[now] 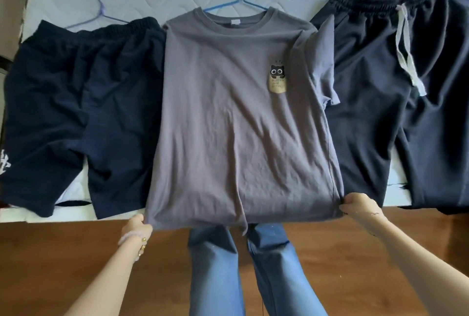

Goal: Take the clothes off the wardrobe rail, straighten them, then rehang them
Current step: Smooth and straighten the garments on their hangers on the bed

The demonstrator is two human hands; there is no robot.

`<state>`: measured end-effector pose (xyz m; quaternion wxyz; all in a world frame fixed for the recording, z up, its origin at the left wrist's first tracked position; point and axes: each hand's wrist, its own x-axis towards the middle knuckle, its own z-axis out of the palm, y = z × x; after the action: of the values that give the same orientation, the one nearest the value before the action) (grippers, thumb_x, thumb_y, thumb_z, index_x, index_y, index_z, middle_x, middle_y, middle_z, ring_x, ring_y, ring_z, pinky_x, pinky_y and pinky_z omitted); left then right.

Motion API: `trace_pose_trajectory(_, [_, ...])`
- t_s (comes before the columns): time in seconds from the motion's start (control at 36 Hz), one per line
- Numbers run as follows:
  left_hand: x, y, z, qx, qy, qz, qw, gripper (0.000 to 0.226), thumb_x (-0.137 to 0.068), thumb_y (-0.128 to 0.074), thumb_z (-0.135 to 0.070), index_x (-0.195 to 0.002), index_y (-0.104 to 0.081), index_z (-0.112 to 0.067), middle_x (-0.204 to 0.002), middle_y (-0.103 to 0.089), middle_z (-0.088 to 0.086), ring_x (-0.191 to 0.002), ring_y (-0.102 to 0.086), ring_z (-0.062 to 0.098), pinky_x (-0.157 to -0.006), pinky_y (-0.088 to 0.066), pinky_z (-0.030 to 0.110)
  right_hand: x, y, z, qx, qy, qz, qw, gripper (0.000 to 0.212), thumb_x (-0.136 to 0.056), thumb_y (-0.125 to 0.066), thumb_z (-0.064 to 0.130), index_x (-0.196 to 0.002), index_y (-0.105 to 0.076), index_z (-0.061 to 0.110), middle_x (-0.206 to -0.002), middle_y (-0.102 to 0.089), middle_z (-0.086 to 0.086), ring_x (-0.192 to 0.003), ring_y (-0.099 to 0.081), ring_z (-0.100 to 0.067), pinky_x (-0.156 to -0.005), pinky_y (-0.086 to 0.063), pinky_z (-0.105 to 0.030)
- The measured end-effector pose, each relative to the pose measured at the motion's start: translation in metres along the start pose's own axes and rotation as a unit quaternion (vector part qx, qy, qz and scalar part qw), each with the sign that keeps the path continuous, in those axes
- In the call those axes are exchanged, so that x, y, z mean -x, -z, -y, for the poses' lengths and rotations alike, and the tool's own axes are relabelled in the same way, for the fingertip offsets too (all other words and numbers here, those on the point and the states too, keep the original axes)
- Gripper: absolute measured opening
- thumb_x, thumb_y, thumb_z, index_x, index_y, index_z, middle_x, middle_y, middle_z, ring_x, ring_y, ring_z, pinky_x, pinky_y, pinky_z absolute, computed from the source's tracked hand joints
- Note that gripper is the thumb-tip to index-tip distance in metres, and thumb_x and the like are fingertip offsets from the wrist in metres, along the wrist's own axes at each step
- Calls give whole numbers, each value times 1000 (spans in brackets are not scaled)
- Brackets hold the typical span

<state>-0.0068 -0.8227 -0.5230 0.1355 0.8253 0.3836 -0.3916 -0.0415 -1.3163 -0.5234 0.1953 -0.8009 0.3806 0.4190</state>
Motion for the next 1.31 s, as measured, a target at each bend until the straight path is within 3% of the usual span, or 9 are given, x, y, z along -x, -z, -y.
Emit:
trace_pose_trajectory(0.11, [0, 14, -28, -12, -45, 10, 999, 21, -91, -57, -14, -109, -52, -4, -100, -59, 16, -65, -51, 24, -64, -40, 30, -6, 17, 18, -119, 56, -17, 991, 12, -81, -61, 21, -84, -64, 9, -81, -66, -12, -77, -60, -30, -65, -46, -34])
trace_pose_trajectory(0.22, [0, 30, -60, 51, -91, 2, 995, 39, -93, -59, -19, -128, -52, -3, -127, -60, 16, -112, -58, 36, -85, -43, 33, -8, 32, 42, -220, 75, -9, 973, 12, -83, -65, 20, -93, -64, 14, -87, -67, -4, -79, -61, -19, -73, -51, -35])
trace_pose_trajectory(0.42, [-24, 68, -142, 225, -135, 68, 963, 31, -93, -62, -21, -120, -57, -6, -113, -64, 9, -99, -61, 26, -89, -49, 37, -28, 58, 102, -339, 97, -24, 936, 10, -85, -65, 17, -94, -65, 14, -84, -67, -5, -69, -59, -15, -56, -47, -24])
trace_pose_trajectory(0.58, [-56, 99, -205, 321, -141, 100, 931, 41, -87, -68, -36, -118, -62, -11, -121, -66, 5, -115, -60, 25, -108, -42, 44, -54, 71, 134, -351, 88, -54, 931, 8, -80, -69, 15, -87, -71, 11, -84, -71, -11, -78, -63, -26, -77, -51, -39])
trace_pose_trajectory(0.75, [-75, 117, -209, 321, -136, 98, 932, 20, -90, -67, -24, -100, -67, -6, -103, -70, 9, -99, -63, 24, -97, -46, 37, -64, 72, 125, -334, 11, -158, 929, 15, -84, -64, 19, -88, -69, 5, -81, -68, -17, -72, -56, -23, -66, -41, -33])
trace_pose_trajectory(0.94, [-85, 103, -223, 274, -125, 29, 953, 16, -90, -66, -18, -82, -61, -5, -79, -62, 4, -89, -58, 27, -81, -41, 33, -68, 69, 138, -355, -7, -105, 929, 13, -87, -61, 12, -74, -63, 9, -70, -61, -10, -65, -51, -19, -56, -39, -27])
trace_pose_trajectory(1.06, [-81, 97, -230, 246, -110, -13, 963, 19, -92, -63, -21, -94, -61, -2, -90, -63, 11, -88, -56, 30, -82, -43, 35, -75, 85, 142, -479, -26, -37, 877, 13, -81, -61, 6, -90, -69, 11, -84, -68, -10, -80, -60, -24, -71, -50, -30])
trace_pose_trajectory(1.17, [-75, 98, -242, 149, -111, -97, 978, 24, -88, -65, -15, -104, -58, 1, -104, -61, 20, -92, -57, 37, -84, -47, 44, -88, 107, 150, -657, -50, 57, 750, 40, -75, -64, 23, -106, -65, -3, -91, -68, -17, -87, -63, -28, -87, -50, -38])
trace_pose_trajectory(1.31, [-44, 105, -285, 97, -213, -280, 931, 44, -79, -61, 9, -122, -52, 6, -126, -46, 37, -116, -43, 51, -98, -37, 56, -101, 134, 165, -738, -41, 79, 669, 18, -88, -54, 29, -92, -65, 15, -72, -73, -1, -67, -69, -15, -65, -55, -27])
